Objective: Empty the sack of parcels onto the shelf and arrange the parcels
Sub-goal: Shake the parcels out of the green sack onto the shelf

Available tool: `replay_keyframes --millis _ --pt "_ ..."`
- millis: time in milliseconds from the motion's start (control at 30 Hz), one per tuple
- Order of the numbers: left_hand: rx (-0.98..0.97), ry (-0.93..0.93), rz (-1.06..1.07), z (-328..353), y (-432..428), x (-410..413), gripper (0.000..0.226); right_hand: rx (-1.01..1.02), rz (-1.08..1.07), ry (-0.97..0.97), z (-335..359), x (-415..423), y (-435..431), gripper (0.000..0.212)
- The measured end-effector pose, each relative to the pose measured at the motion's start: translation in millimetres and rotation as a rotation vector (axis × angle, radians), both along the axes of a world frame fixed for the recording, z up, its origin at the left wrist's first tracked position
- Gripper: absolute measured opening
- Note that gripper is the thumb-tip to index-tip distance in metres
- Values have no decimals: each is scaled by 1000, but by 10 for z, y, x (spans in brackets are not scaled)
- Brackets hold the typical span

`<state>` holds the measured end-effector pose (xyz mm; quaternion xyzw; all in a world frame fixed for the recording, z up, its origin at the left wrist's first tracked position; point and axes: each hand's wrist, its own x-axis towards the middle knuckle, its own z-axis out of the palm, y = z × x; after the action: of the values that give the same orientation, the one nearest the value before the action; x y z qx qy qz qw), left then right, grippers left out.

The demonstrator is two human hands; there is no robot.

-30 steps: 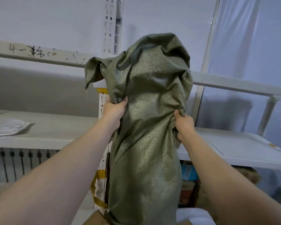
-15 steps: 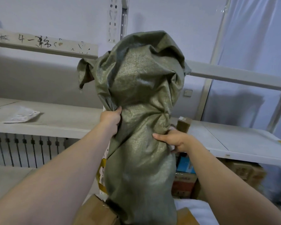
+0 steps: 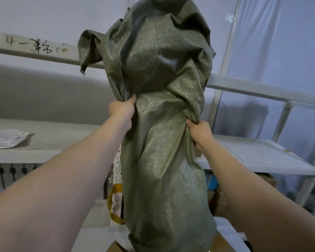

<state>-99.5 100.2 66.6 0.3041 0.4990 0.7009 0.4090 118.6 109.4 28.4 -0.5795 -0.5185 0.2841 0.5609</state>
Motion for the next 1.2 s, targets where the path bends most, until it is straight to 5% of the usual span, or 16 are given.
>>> replay_keyframes --millis 300,833,933,1067,1200 --pt "120 -17 -33 262 -157 88 60 86 -44 136 84 157 -29 18" --pt "29 89 48 336 -313 377 59 -88 86 22 50 411 19 37" --pt "-42 107 44 148 -318 360 60 -194 153 6 -24 437 24 51" --pt "-71 178 11 7 -296 343 61 -428 231 -248 -80 422 -86 68" --pt "-93 159 18 109 -343 419 68 -482 464 -33 -41 404 -114 93"
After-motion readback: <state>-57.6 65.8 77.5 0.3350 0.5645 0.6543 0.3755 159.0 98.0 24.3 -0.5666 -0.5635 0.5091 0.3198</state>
